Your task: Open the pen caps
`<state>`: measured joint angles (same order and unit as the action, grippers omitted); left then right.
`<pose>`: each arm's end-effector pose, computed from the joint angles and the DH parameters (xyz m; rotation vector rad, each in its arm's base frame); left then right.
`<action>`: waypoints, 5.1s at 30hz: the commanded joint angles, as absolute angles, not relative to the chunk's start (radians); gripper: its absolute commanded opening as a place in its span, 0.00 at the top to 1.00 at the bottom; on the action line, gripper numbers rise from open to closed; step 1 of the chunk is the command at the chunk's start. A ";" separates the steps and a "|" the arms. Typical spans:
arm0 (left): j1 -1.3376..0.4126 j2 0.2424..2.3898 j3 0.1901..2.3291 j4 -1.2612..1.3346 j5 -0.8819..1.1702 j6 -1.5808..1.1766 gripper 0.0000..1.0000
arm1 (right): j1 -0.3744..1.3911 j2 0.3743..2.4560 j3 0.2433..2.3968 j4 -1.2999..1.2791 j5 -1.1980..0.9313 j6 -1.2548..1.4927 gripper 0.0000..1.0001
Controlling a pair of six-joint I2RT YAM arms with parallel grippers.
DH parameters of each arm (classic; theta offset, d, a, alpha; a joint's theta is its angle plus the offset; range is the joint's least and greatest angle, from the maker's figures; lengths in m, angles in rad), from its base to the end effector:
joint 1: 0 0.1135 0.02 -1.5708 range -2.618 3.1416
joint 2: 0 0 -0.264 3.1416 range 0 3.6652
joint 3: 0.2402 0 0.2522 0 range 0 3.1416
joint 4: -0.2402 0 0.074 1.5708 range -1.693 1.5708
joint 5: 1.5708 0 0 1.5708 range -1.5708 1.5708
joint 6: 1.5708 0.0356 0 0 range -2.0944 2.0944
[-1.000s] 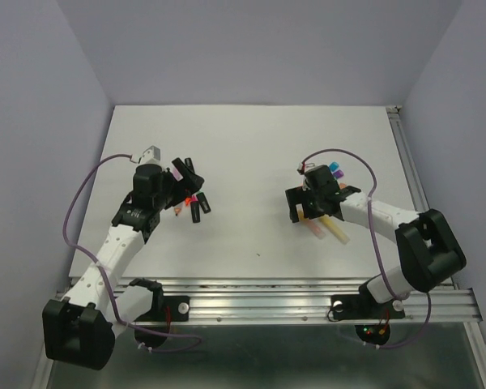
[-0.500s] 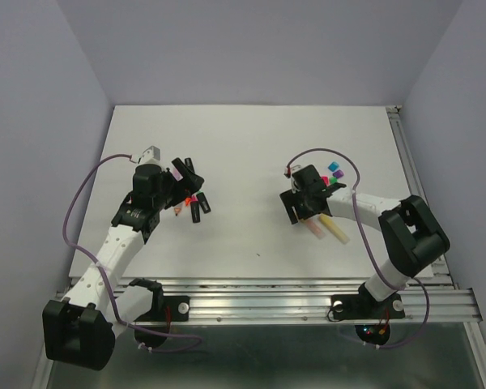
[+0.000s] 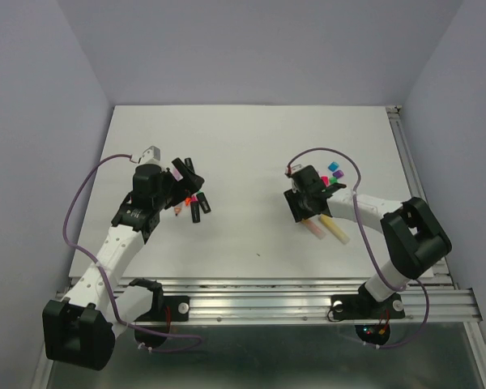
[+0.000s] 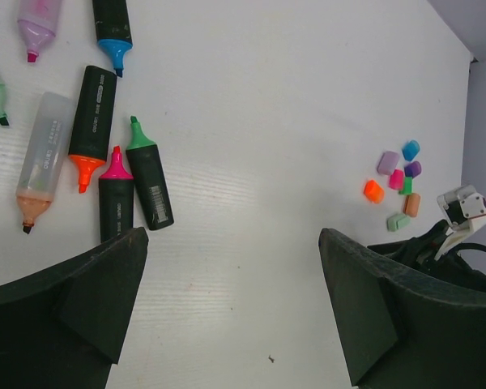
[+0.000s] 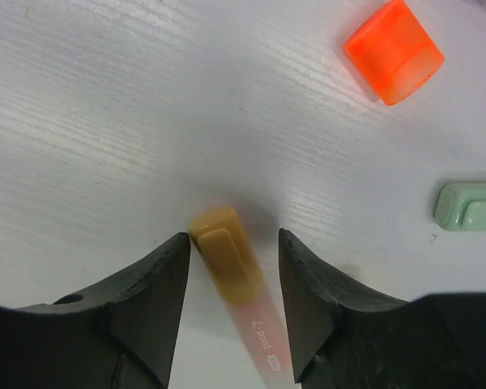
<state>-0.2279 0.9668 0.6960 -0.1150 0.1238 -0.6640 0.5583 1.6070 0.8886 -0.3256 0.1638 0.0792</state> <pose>0.2167 -0.0548 0.2819 -0.3546 1.9897 -0.6992 0.2646 0.1584 0.1669 -0.5592 2.5313 0.0170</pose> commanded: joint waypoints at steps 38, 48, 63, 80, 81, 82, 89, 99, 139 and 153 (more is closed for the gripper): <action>-0.495 0.827 0.592 0.201 0.340 -0.586 0.01 | 0.610 1.040 0.553 0.061 0.152 1.011 0.92; -0.771 0.894 0.505 0.385 0.289 -0.580 0.01 | 0.673 0.916 0.431 0.241 0.092 1.207 0.88; -0.945 1.178 0.615 0.422 0.187 -0.508 0.05 | 0.784 1.072 0.466 0.426 0.089 1.281 0.88; -0.985 1.187 0.623 0.439 0.118 -0.572 1.00 | 0.831 1.066 0.462 0.436 0.114 1.256 0.79; -0.985 1.181 0.617 0.440 0.115 -0.575 1.00 | 0.830 1.063 0.466 0.420 0.114 1.246 0.73; -0.988 1.175 0.614 0.443 0.115 -0.586 1.00 | 0.831 1.058 0.472 0.413 0.112 1.218 0.63; -0.991 1.112 0.581 0.477 0.126 -0.620 1.00 | 0.833 1.051 0.485 0.419 0.110 1.148 0.43; -1.000 1.124 0.578 0.462 0.140 -0.655 1.00 | 0.833 1.085 0.571 0.390 0.184 1.045 0.39; -1.182 1.026 0.440 0.339 0.106 -0.914 1.00 | 0.624 1.411 1.002 -0.086 0.862 0.868 0.99; -1.115 0.985 0.535 -0.054 -0.186 -0.934 1.00 | 0.456 1.614 1.095 -0.052 0.643 0.696 0.93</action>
<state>-1.1793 0.9745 0.4488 0.0963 -0.0666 -0.9463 0.4721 1.5879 1.0393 -0.0528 0.6685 0.7429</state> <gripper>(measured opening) 0.291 0.344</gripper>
